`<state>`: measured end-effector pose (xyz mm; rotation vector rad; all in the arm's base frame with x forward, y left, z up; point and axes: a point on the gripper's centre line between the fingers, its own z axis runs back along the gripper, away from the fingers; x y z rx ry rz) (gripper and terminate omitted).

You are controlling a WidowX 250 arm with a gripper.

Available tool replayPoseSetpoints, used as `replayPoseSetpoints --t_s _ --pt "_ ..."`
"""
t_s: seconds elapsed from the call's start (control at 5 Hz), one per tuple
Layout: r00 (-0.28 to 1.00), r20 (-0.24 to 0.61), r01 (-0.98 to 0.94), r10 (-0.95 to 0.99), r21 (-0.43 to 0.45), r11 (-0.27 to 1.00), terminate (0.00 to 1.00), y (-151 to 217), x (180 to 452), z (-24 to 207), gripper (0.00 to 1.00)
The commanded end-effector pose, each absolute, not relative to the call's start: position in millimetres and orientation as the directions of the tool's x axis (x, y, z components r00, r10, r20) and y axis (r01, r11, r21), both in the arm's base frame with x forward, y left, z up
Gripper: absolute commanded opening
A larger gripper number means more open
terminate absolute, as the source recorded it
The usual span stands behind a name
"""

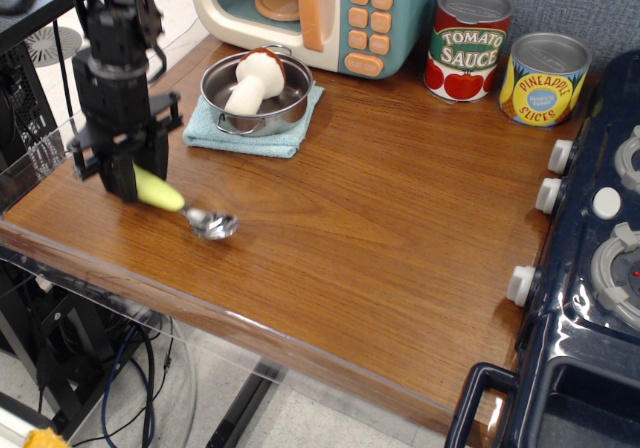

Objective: Move the yellow spoon front on the table

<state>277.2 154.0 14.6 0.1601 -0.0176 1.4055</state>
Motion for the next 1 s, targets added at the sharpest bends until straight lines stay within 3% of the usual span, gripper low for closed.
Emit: replayPoseSetpoints --t_s 0.0,0.2,0.8 --pt "0.196 0.155 -0.977 0.968 0.116 0.179 0.00 142 271 26 0.00" --pt "0.233 0.161 -0.969 0.959 0.122 0.215 0.00 141 272 31 1.00" --pt "0.220 0.203 -0.975 0.954 0.065 0.211 0.00 142 272 68 1.00"
